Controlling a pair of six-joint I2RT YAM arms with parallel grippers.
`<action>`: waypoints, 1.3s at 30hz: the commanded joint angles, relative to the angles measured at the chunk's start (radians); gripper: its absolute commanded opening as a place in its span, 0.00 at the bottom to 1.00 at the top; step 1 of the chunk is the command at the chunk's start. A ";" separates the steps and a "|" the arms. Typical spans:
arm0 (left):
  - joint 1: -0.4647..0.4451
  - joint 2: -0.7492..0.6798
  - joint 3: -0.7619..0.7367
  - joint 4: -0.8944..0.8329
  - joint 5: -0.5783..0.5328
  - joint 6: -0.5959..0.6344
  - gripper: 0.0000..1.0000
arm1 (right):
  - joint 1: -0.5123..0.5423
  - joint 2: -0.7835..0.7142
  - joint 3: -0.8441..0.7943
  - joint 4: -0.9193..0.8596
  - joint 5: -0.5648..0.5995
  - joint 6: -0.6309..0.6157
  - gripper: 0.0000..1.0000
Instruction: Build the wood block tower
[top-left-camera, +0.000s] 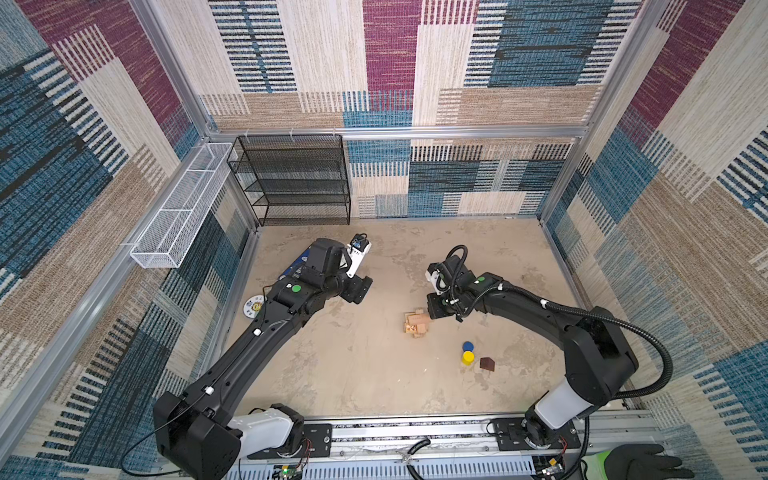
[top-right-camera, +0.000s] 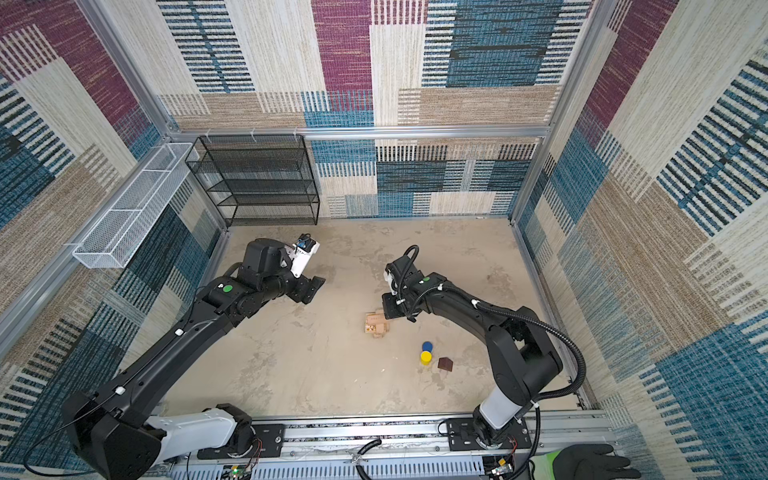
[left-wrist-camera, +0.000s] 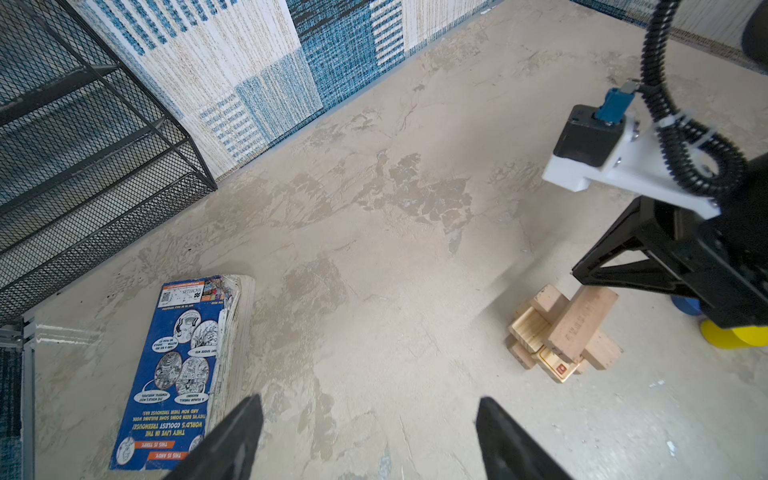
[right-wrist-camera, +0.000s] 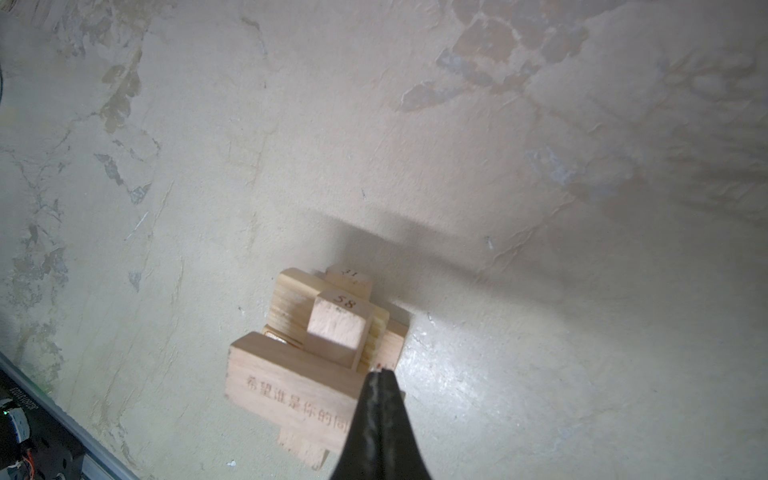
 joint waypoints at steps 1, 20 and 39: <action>0.000 -0.007 -0.001 0.020 -0.009 0.013 0.85 | 0.001 0.000 0.010 -0.007 -0.012 -0.009 0.02; 0.000 -0.014 -0.003 0.020 -0.013 0.011 0.85 | 0.001 -0.010 0.024 -0.027 -0.027 -0.012 0.02; 0.000 -0.039 0.011 0.013 0.013 -0.010 0.85 | 0.001 -0.184 -0.008 -0.062 0.090 0.058 0.48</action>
